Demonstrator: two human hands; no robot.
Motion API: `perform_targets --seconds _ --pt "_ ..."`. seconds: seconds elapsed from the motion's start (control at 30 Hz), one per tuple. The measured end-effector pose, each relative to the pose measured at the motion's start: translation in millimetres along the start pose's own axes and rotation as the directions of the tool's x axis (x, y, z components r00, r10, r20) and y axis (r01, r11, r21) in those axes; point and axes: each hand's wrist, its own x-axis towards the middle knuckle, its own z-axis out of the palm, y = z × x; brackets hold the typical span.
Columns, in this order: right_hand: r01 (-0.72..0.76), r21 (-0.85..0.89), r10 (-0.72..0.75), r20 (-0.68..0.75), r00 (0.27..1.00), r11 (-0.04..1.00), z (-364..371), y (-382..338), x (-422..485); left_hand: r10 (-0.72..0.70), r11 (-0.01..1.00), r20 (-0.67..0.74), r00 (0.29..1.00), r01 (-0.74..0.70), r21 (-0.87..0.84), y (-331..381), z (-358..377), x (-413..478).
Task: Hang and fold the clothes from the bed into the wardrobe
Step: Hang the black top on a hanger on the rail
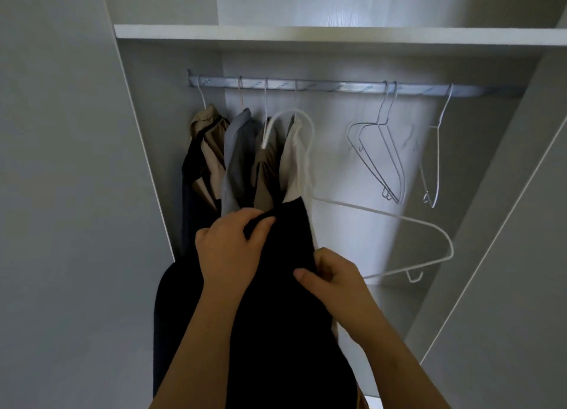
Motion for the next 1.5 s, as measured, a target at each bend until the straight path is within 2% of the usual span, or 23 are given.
perform_targets --seconds 0.07,0.13,0.23,0.3,0.37,0.47,0.5,0.6,0.7,0.77,0.83,0.93,1.03,1.1,1.17,1.33,1.5 --pt "-0.064 -0.098 0.083 0.196 0.977 0.993 -1.9 9.8 -2.9 -0.044 0.999 -0.036 0.998 0.044 -0.02 -7.4 -8.9 9.3" --pt "-0.094 -0.221 0.162 0.31 0.937 0.971 -4.3 21.3 -7.6 -0.047 0.999 -0.052 0.998 0.046 -0.025 -13.6 -18.8 18.4" --pt "-0.072 -0.39 0.197 0.29 0.937 0.918 -15.5 31.0 -5.2 -0.021 0.999 -0.035 0.999 0.02 -0.025 -21.7 -32.2 26.0" --pt "0.026 -0.626 0.182 0.266 0.947 0.78 -28.8 35.4 -0.6 -0.008 1.0 -0.048 0.999 0.009 0.029 -29.0 -41.2 28.0" --pt "0.092 -0.72 0.141 0.257 0.956 0.688 -40.9 38.6 2.3 -0.002 0.997 -0.08 0.997 0.008 0.078 -36.8 -51.8 28.6" --pt "0.213 -0.747 0.018 0.288 0.958 0.629 -51.0 38.7 5.6 0.012 0.991 -0.113 0.993 0.003 0.133 -45.5 -67.3 26.9" --pt "0.227 -0.737 -0.007 0.289 0.957 0.636 -53.7 38.9 7.7 0.015 0.991 -0.117 0.993 0.001 0.135 -47.3 -72.0 26.1" --pt "0.184 -0.642 -0.024 0.25 0.968 0.744 -58.7 33.6 11.7 -0.026 0.998 -0.107 0.994 0.032 0.056 -54.3 -88.1 25.5" --pt "0.212 -0.634 -0.093 0.216 0.972 0.744 -61.9 28.8 16.3 -0.033 0.997 -0.082 0.996 0.026 -0.077 -60.4 -102.2 25.4" --pt "0.265 -0.673 -0.18 0.196 0.964 0.691 -65.2 26.5 20.8 -0.046 0.982 -0.061 0.997 0.034 -0.186 -61.3 -107.6 25.2" --pt "0.298 -0.772 -0.256 0.181 0.95 0.561 -71.2 25.3 25.9 -0.064 0.972 -0.038 0.997 0.053 -0.229 -63.0 -111.9 24.7" --pt "0.224 -0.865 -0.318 0.08 0.945 0.449 -80.4 20.8 26.1 -0.065 0.987 -0.003 0.998 0.064 -0.147 -72.0 -119.7 23.1" --pt "0.302 -0.882 -0.383 0.155 0.911 0.361 -86.8 17.7 25.8 -0.048 0.998 0.037 0.998 0.05 -0.043 -77.6 -122.4 20.0" --pt "0.32 -0.859 -0.361 0.173 0.916 0.4 -90.2 18.0 28.4 -0.031 0.999 0.049 0.998 0.03 0.028 -76.9 -121.2 19.0" --pt "0.318 -0.836 -0.356 0.16 0.921 0.447 -92.5 18.5 30.0 0.039 0.985 0.047 0.998 -0.046 0.167 -75.8 -121.0 17.3" --pt "0.279 -0.753 -0.355 0.064 0.933 0.596 -84.7 3.4 26.0 0.231 0.888 0.065 0.971 -0.237 0.393 -68.9 -118.8 10.1" --pt "0.324 -0.687 -0.425 0.025 0.905 0.65 -45.2 -23.8 17.1 0.177 0.855 0.104 0.979 -0.206 0.476 -54.2 -95.0 0.4"
